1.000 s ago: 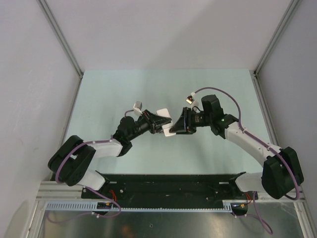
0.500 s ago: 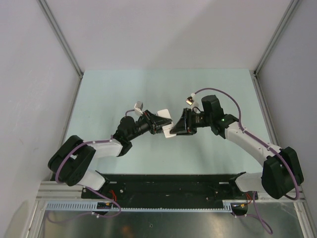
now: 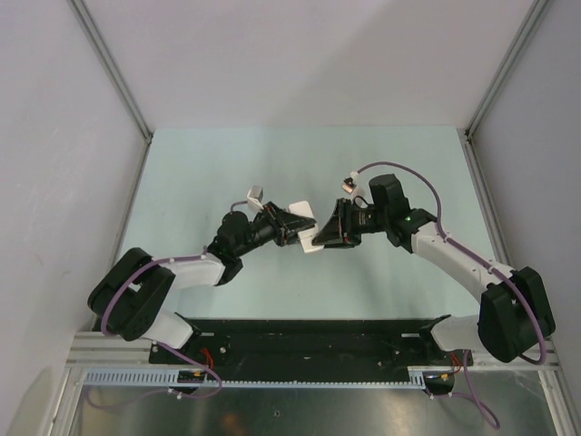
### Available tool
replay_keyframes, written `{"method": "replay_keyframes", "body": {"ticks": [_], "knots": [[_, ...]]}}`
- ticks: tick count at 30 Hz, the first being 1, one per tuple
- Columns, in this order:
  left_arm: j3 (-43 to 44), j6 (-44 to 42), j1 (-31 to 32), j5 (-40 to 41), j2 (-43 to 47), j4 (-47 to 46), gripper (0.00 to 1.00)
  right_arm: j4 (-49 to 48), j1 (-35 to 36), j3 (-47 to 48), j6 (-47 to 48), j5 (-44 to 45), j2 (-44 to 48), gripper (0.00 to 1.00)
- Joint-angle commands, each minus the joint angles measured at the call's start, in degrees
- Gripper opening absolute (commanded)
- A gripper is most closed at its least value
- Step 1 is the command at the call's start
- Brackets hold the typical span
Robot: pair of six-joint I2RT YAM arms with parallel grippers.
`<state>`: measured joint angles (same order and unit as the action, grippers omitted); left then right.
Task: Load the batteries into the remote control
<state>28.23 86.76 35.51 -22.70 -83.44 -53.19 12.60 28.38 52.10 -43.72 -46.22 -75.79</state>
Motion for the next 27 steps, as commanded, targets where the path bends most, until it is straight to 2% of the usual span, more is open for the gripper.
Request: {"method": "replay_keyframes", "body": {"ticks": [1,4,16,23,27], "knots": [[2.1,-1.6,0.3,-1.8,2.6,1.4,0.0,0.8,-1.2,1.6,0.9,3.2,-1.5,0.34],[2.1,-1.2,0.3,-2.7,2.1,2.0,0.0,0.8,-1.3,1.6,0.8,3.0,-1.8,0.36],[3.1,-0.3,0.3,-2.4,-0.1,2.0,0.0,0.7,-1.3,1.8,0.1,2.3,-0.9,0.54],[3.8,-0.8,0.3,-2.1,-1.1,2.1,0.0,4.0,-0.1,4.2,1.4,3.7,1.0,0.72],[3.8,-1.3,0.4,-1.8,-1.3,2.1,0.0,10.0,2.3,7.2,4.5,7.3,1.2,0.8]]}}
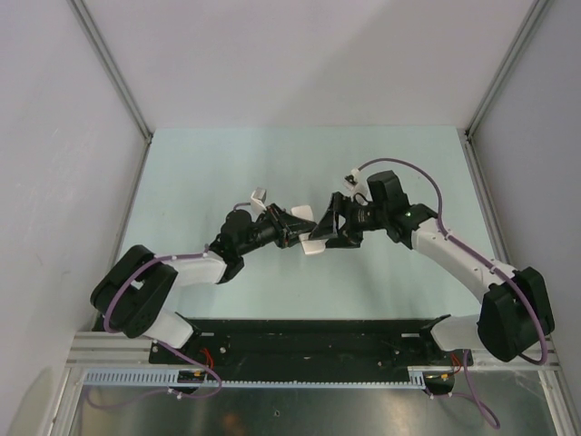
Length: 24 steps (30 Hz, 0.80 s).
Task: Load the batteries into the remote control
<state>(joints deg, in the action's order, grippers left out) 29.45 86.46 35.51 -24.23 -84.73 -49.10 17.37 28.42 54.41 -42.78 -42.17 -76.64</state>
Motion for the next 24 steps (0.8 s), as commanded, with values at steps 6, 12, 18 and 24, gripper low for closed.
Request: {"method": "replay_keyframes", "body": {"ticks": [6,12,18,24], "knots": [[2.6,-1.6,0.3,0.1,-0.3,-1.4,0.0,17.9,8.2,12.7,8.9,17.2,0.4,0.84],[2.7,-2.3,0.3,0.3,-0.4,-0.6,0.0,26.5,13.0,19.1,12.2,32.7,-1.4,0.85],[3.2,-2.4,0.3,0.3,-1.1,-0.2,0.0,33.1,19.1,25.6,14.7,44.1,-3.9,0.84],[3.8,-2.6,0.3,0.2,-1.2,-0.1,0.0,34.5,21.8,27.4,15.0,47.6,-5.3,0.84]]}}
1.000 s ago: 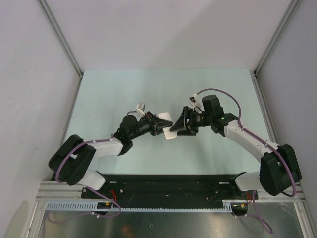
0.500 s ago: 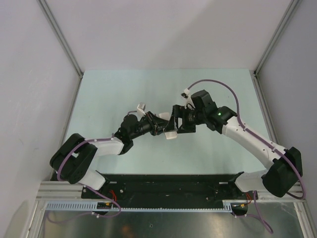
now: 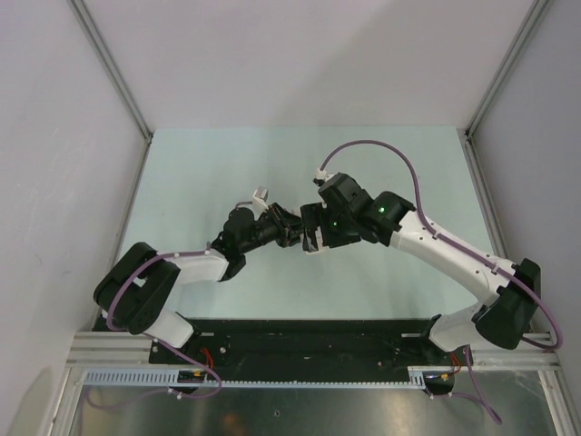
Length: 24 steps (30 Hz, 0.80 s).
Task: Load the batteries into the remote control
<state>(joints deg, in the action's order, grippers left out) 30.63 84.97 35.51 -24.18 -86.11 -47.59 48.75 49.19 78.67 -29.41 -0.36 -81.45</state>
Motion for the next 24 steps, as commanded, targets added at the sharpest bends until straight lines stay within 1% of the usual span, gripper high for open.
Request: {"method": "replay_keyframes", "body": {"ticks": [1,7,8,10,16,20,24], "knots": [[2.6,-1.1,0.3,0.2,0.1,-1.5,0.0,3.3,1.4,3.7,1.6,6.2,-0.7,0.84],[2.7,-1.2,0.4,0.0,0.4,-1.5,0.0,4.4,2.8,4.9,2.1,7.4,-2.5,0.79],[2.6,-1.2,0.4,0.0,0.4,-1.5,0.0,4.4,3.0,5.0,2.1,7.4,-2.5,0.76],[2.6,-1.2,0.3,-0.1,0.5,-1.5,0.0,4.4,3.3,5.3,2.1,7.2,-2.7,0.75],[2.4,-1.3,0.3,-0.2,0.8,-1.5,0.0,4.6,4.2,6.4,1.8,7.7,-3.5,0.74],[2.1,-1.3,0.3,-0.2,0.9,-1.5,0.0,4.6,4.4,6.8,1.4,7.7,-3.5,0.77],[1.9,-1.3,0.3,-0.1,1.1,-1.5,0.0,4.9,4.7,6.8,1.6,7.4,-4.2,0.75]]}}
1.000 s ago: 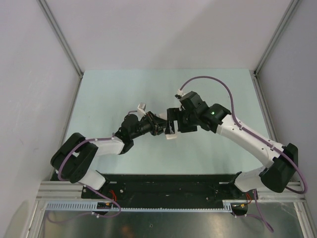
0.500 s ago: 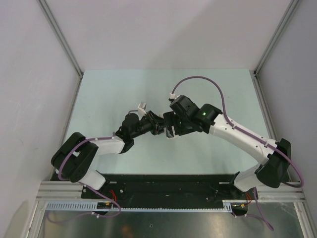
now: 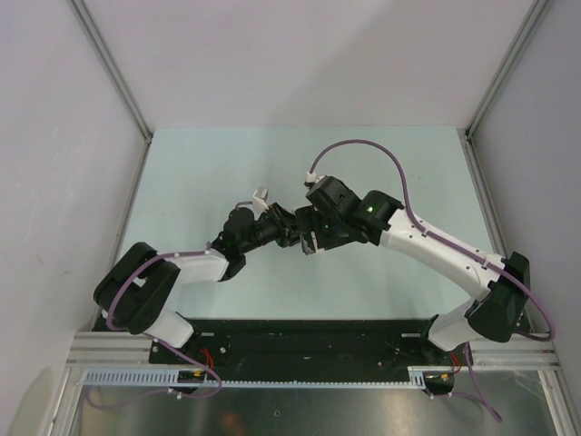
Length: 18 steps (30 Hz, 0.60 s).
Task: Load the batteries into the remote control
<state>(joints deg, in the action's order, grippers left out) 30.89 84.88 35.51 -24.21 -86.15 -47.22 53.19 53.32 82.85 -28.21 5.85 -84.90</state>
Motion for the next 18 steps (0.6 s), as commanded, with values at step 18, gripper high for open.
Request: {"method": "replay_keyframes", "body": {"ticks": [18], "knots": [[1.5,-1.2,0.2,-0.3,1.9,-1.9,0.0,1.0,0.6,2.5,0.6,1.7,-1.0,0.55]]}}
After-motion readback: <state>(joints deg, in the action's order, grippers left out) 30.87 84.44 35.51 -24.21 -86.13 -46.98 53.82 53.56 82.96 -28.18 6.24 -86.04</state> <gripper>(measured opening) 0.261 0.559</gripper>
